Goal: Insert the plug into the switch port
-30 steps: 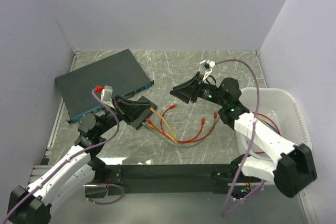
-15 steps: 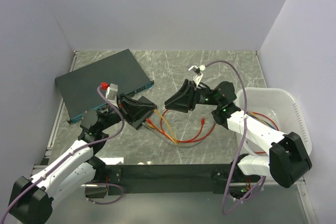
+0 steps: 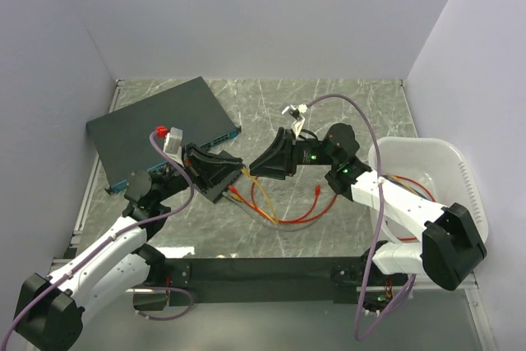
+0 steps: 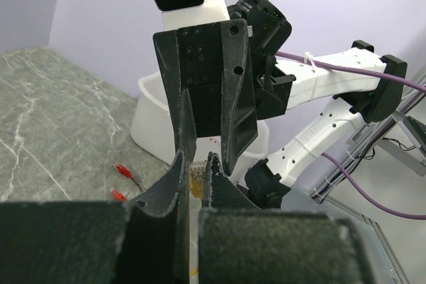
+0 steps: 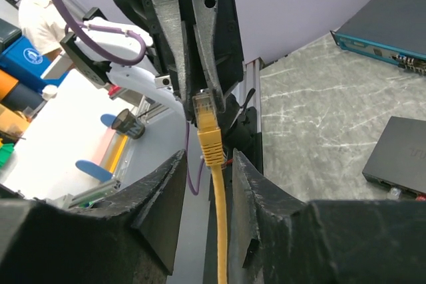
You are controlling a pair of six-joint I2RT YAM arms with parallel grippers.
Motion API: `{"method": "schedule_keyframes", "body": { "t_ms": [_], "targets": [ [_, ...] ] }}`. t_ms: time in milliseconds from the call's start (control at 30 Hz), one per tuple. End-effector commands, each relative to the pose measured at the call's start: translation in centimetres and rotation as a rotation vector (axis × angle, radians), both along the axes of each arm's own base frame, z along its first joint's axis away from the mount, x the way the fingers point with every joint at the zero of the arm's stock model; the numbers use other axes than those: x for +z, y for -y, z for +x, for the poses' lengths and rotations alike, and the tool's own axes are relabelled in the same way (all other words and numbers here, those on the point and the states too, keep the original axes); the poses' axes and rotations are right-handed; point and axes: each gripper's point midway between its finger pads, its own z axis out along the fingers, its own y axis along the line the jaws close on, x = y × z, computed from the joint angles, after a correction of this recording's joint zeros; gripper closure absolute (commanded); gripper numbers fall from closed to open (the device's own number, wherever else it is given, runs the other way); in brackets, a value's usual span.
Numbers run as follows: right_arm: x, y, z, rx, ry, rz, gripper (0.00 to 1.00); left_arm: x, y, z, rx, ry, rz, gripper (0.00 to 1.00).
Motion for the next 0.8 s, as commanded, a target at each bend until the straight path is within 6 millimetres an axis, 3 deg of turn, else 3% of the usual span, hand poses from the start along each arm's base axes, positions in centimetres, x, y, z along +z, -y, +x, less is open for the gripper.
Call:
{"method": "schedule_keyframes", "body": {
  "t_ms": [0, 567, 767],
  "targets": [
    [1.7, -0.7, 0.3, 0.001, 0.056, 0.023, 0.60, 3.2, -0.3, -0.8, -0.014, 0.090, -0.054, 1.00],
    [1.4, -1.6, 0.0, 0.022, 0.055, 0.005, 0.69, 3.0, -0.2, 0.0, 0.007, 0.072, -0.062, 1.00],
    [1.4, -1.5, 0.2, 0.012, 0.057, 0.004, 0.87, 2.9, -0.2, 0.2, 0.019, 0.066, -0.058, 0.99]
  ]
}}
